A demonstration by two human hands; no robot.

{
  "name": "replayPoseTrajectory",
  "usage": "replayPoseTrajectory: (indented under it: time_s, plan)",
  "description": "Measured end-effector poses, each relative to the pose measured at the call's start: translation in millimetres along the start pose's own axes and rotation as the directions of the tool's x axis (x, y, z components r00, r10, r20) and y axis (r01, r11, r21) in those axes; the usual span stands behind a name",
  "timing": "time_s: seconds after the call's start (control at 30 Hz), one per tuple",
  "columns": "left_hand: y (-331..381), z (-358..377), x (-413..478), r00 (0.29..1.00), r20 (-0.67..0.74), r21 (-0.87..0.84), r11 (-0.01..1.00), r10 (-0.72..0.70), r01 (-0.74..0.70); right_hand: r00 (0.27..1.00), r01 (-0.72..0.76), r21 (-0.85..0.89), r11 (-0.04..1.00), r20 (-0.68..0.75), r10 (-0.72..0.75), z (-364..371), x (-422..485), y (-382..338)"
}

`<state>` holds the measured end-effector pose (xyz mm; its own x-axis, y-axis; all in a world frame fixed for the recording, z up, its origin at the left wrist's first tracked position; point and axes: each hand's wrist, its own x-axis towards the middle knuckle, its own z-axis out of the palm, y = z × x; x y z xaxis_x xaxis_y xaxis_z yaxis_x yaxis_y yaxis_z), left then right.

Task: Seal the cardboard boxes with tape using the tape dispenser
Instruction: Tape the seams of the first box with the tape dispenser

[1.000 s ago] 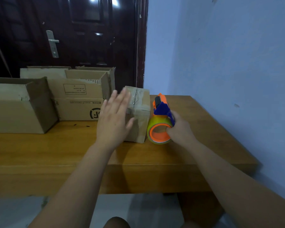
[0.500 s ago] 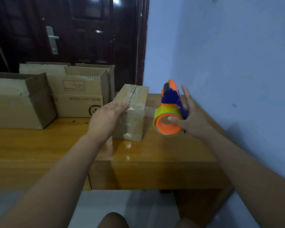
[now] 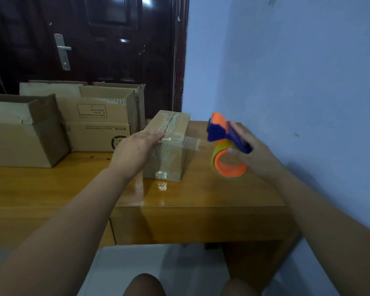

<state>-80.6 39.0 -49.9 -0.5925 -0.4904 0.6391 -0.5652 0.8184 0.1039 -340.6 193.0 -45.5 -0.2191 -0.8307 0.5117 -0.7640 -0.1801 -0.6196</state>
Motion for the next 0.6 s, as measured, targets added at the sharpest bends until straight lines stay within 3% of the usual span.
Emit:
replayPoseTrajectory:
  time_s: [0.03, 0.1, 0.17, 0.23, 0.6]
  plan:
    - [0.1, -0.2, 0.4, 1.0, 0.007, 0.001, 1.0, 0.001, -0.001, 0.999, -0.003, 0.05, 0.999, -0.052, 0.006, -6.4, 0.2, -0.4]
    - [0.5, -0.2, 1.2, 1.0, 0.01, 0.002, 1.0, -0.004, 0.004, 0.998, 0.01, -0.023, 1.0, -0.055, -0.012, -13.5, -1.8, -3.6]
    - [0.8, 0.9, 1.5, 1.0, 0.006, -0.008, 1.0, -0.004, 0.004, 0.996, 0.04, -0.275, 0.961, 0.083, -0.018, -13.1, -4.3, -1.4]
    - [1.9, 1.4, 0.6, 1.0, 0.006, -0.005, 1.0, -0.005, 0.005, 0.975, 0.034, -0.419, 0.908, 0.212, 0.062, -7.8, -8.0, 2.0]
    - [-0.8, 2.5, -0.5, 0.999, -0.006, -0.036, 0.998, 0.046, -0.046, 0.937, 0.045, -0.503, 0.863, 0.32, 0.138, -5.8, 11.5, -17.6]
